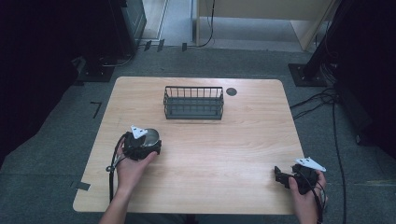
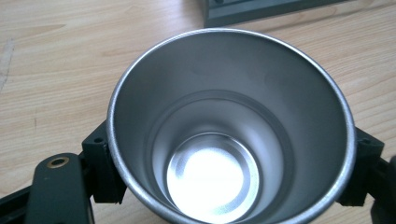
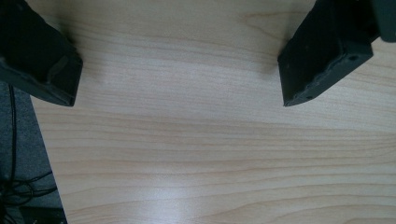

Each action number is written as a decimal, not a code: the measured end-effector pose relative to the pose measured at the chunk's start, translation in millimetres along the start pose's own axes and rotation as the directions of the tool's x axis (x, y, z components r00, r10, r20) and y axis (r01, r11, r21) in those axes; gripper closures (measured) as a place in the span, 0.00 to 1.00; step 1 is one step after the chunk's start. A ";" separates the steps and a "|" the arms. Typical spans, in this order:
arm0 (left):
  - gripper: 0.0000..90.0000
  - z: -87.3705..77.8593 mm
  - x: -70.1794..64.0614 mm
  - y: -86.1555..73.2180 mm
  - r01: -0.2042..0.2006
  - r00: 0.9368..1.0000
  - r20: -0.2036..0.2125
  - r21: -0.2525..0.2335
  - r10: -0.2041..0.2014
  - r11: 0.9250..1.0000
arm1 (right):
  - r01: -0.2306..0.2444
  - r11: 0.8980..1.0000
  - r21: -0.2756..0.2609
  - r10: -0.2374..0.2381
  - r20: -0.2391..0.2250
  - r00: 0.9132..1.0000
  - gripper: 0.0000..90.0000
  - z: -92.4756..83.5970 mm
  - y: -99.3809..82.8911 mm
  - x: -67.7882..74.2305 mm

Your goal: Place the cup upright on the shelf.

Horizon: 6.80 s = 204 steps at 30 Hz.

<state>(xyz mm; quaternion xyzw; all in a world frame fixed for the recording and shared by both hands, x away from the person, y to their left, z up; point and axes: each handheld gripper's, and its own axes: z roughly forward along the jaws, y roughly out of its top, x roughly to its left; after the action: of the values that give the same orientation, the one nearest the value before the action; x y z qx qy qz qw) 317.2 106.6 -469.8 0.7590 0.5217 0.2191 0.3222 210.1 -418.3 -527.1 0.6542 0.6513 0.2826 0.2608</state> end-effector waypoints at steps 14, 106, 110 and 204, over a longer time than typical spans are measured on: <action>0.21 -7.3 -4.8 22.6 -0.024 0.999 0.032 -0.029 0.025 0.999 | 0.000 1.000 0.000 0.000 0.000 1.000 0.00 0.0 0.0 0.0; 0.21 46.8 -29.8 194.2 -0.080 0.995 0.059 -0.074 0.084 0.994 | 0.000 1.000 0.000 0.000 0.000 1.000 0.00 0.0 0.0 0.0; 0.21 53.1 -28.7 200.4 -0.070 0.996 0.055 -0.085 0.075 0.994 | 0.000 1.000 0.000 0.000 0.000 1.000 0.00 0.0 0.0 -0.1; 0.00 32.4 -2.4 135.5 -0.064 0.996 0.059 0.003 0.064 0.998 | 0.000 1.000 0.000 0.000 0.000 1.000 0.00 0.0 0.0 0.0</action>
<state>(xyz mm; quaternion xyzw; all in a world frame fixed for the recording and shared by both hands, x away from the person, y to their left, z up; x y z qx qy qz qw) 426.2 62.2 -395.1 0.7822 0.4880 0.2056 0.3283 210.1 -418.4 -527.1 0.6540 0.6514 0.2827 0.2609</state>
